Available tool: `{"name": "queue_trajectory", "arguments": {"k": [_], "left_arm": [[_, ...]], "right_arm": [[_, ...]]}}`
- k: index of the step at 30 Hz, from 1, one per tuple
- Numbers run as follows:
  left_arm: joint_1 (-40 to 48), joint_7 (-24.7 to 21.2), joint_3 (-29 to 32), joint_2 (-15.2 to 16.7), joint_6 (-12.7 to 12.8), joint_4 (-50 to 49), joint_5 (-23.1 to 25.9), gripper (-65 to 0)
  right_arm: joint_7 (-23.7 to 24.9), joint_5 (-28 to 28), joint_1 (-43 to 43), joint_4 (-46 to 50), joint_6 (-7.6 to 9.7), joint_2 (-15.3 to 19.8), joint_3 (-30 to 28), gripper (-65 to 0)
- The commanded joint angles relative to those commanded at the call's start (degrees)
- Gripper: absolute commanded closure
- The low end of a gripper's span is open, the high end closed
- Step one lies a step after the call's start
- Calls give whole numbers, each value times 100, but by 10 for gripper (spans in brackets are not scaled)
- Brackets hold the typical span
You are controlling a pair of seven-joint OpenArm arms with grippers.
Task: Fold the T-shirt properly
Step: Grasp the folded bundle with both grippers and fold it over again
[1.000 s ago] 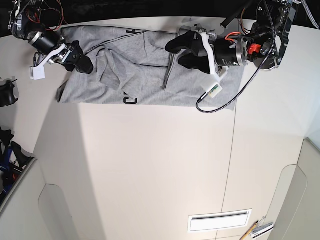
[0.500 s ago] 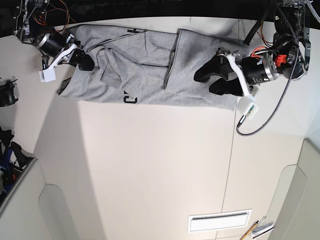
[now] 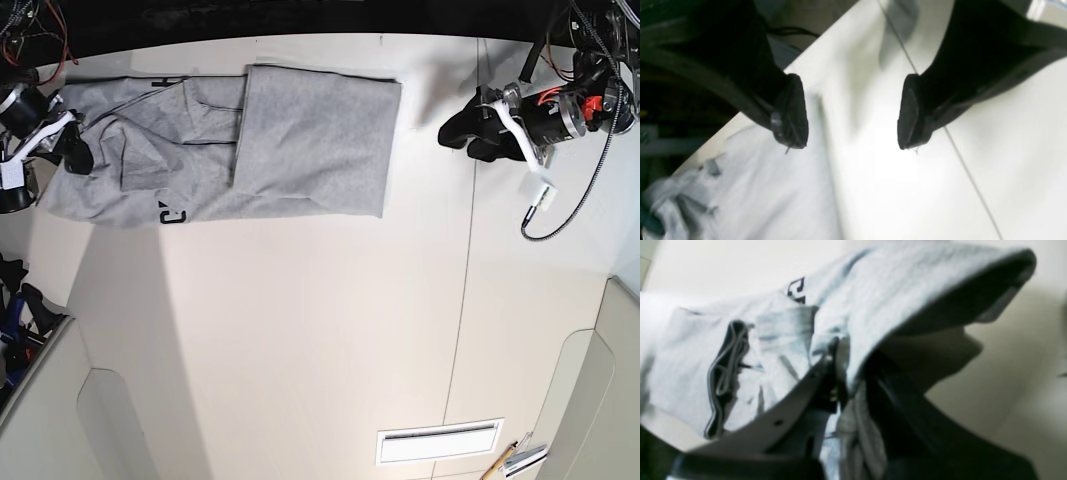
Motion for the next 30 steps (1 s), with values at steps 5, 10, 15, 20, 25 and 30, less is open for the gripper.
{"name": "queue_trajectory", "arguments": {"k": [5,10,15,20,25,30], "left_arm": [[35,-17,55,501,0,-623,-35,-453],[33,-385,566,876,0,-966,236,-453],[20,-599,1152,1217,0,-1056,752,-453],[20,-599,1410,1349,0,-1056,765,-453],[17,-579,1408,1349,0,-1054,442,-453],[22,474,1248,1344,0,-885,-540,-453]], "right_arm": [[-216,-17,0,841,-13,24,-42,0],[-452,-20,-4,1952,-15,-402,-304,0],[-433,-470,63,2295,-105,-723,-1556,0],[-24,-1532,79,2234,-236,-977,-3193,0],[691,-2496,76,1974,-258,-992,-4428,-299],[1095,-3003,195,1716,-254,-992,-4999,-373]]}}
